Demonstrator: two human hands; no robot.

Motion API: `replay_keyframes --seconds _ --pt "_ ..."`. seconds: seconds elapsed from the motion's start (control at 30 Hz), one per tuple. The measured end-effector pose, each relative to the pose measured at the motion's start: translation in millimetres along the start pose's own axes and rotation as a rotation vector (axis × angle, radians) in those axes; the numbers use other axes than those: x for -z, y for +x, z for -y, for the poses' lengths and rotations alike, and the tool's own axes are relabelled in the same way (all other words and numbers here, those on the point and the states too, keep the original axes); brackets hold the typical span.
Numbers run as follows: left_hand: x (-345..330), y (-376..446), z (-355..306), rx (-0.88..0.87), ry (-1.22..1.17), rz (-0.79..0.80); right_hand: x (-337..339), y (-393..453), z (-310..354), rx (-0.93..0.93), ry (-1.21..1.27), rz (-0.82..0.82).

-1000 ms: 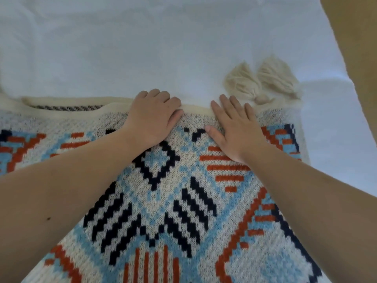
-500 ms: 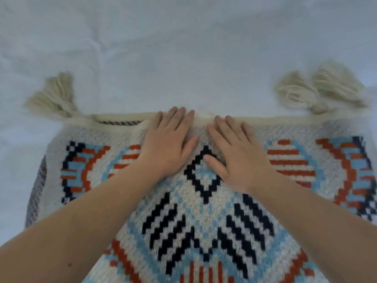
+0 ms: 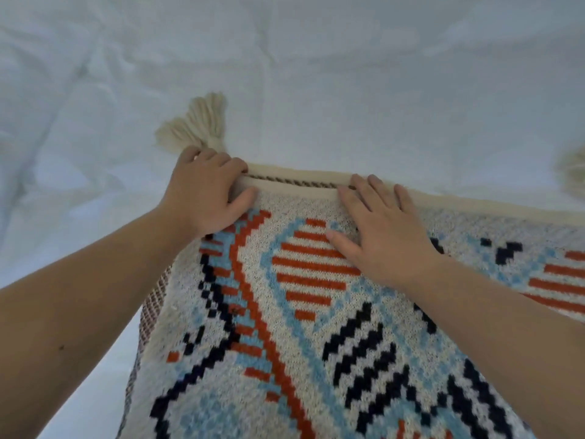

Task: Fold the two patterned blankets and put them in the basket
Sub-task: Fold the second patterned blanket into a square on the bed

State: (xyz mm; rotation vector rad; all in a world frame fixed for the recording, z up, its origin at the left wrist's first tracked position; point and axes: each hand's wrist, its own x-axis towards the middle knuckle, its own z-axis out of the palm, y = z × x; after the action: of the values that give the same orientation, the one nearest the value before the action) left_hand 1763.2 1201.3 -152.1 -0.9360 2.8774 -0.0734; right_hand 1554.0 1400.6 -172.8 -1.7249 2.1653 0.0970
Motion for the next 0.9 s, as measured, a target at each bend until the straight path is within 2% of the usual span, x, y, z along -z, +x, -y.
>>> replay_keyframes --seconds 0.07,0.13,0.23,0.33,0.47,0.57,0.67,0.73,0.9 --pt "2.2 4.1 16.6 -0.032 -0.038 -0.012 2.0 6.3 9.8 0.003 -0.016 0.003" --pt "2.7 8.4 28.8 -0.141 -0.097 -0.004 2.2 12.4 16.0 -0.004 -0.044 0.012" --pt "3.6 18.0 31.4 -0.225 -0.134 0.059 0.2 18.4 19.3 -0.033 -0.072 0.040" --pt "10.9 32.0 37.5 -0.247 0.025 0.047 -3.4 21.2 23.0 -0.054 -0.077 0.036" --pt "19.5 43.9 55.4 -0.255 0.222 -0.071 -2.5 24.1 28.3 -0.093 -0.072 0.006" --pt "16.4 41.8 69.4 -0.290 0.244 -0.111 -2.1 24.0 27.5 -0.124 -0.056 0.001" --pt "15.7 40.8 75.2 -0.216 0.293 -0.085 -1.6 21.7 26.9 -0.161 -0.039 -0.002" --pt "13.9 45.6 75.0 -0.146 0.390 -0.061 1.1 19.7 27.7 -0.175 -0.044 -0.057" --pt "27.7 62.9 75.1 -0.112 0.594 0.018 18.9 23.2 16.3 -0.156 0.107 -0.361"
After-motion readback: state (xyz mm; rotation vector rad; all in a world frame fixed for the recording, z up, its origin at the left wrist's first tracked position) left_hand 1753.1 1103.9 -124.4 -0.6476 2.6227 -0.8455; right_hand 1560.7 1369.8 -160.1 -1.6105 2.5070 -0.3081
